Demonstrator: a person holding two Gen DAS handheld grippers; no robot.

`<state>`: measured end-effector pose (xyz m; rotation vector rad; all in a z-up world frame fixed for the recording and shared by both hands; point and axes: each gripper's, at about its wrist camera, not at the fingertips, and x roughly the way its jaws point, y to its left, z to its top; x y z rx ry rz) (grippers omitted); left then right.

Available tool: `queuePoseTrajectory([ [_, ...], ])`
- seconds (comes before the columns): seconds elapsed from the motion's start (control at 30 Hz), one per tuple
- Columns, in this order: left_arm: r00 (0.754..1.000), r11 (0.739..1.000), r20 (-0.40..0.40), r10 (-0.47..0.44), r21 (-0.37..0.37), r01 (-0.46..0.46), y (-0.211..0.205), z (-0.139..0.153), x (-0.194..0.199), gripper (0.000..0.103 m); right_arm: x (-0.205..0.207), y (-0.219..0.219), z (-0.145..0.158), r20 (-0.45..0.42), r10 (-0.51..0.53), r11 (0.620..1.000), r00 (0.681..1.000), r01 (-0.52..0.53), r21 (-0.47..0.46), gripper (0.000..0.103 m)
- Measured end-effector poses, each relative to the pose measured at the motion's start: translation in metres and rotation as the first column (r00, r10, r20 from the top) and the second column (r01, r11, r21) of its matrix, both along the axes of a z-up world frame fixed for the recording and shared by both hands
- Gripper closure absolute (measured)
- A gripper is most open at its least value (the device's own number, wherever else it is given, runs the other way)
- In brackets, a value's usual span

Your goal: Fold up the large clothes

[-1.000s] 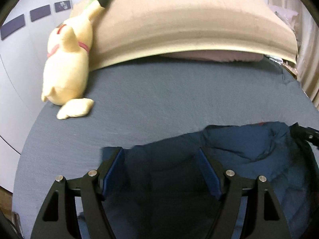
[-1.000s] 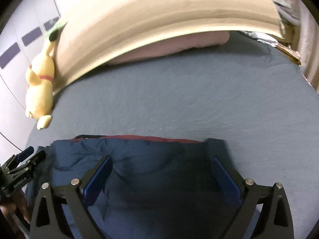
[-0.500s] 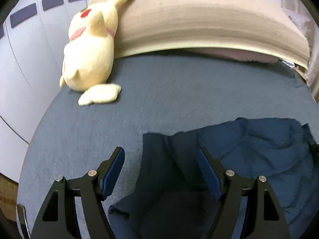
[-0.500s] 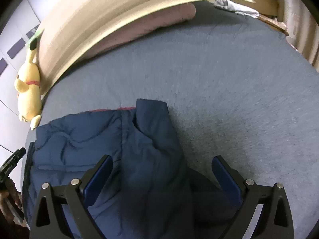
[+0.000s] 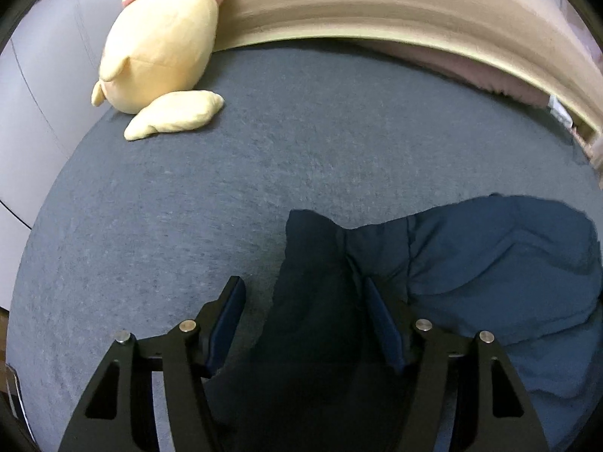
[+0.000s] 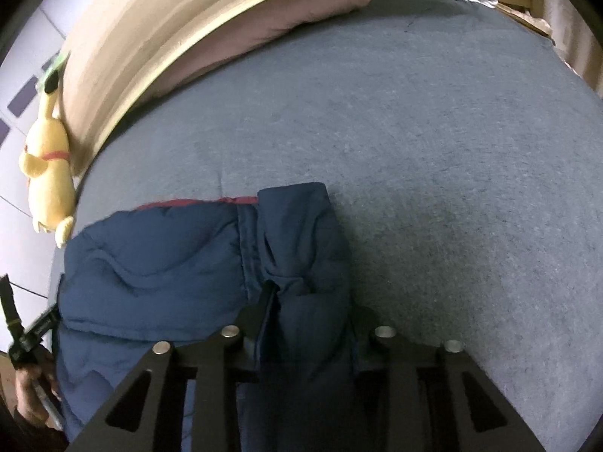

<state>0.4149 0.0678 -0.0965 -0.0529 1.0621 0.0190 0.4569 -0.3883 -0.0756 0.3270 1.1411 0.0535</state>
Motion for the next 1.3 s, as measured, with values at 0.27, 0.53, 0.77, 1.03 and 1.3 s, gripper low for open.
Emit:
queuePoseTrajectory([
  [0.27, 0.988, 0.989, 0.138, 0.070, -0.139, -0.051, 0.073, 0.057, -0.051, 0.033, -0.063, -0.059, 0.057, 0.101, -0.042, 0.995, 0.994, 0.032, 0.099, 0.024],
  [0.53, 0.997, 0.946, 0.075, 0.024, -0.325, 0.002, 0.129, 0.022, -0.119, 0.027, -0.138, -0.101, 0.021, 0.031, -0.061, 0.951, 0.998, 0.048, 0.305, 0.021],
  [0.77, 1.000, 0.839, 0.018, 0.019, -0.544, -0.006, 0.130, -0.007, -0.156, 0.027, -0.164, -0.089, -0.008, 0.038, -0.032, 0.894, 0.999, 0.012, 0.448, 0.022],
  [1.03, 1.000, 0.767, 0.019, 0.014, -0.642, 0.002, 0.125, -0.006, -0.144, 0.026, -0.155, -0.071, -0.022, 0.022, -0.012, 0.889, 1.000, 0.000, 0.459, 0.021],
  [1.3, 0.993, 0.693, -0.014, -0.118, -0.718, 0.072, 0.096, -0.021, -0.135, 0.026, -0.154, -0.073, -0.022, 0.034, -0.003, 0.868, 0.999, -0.014, 0.496, 0.021],
])
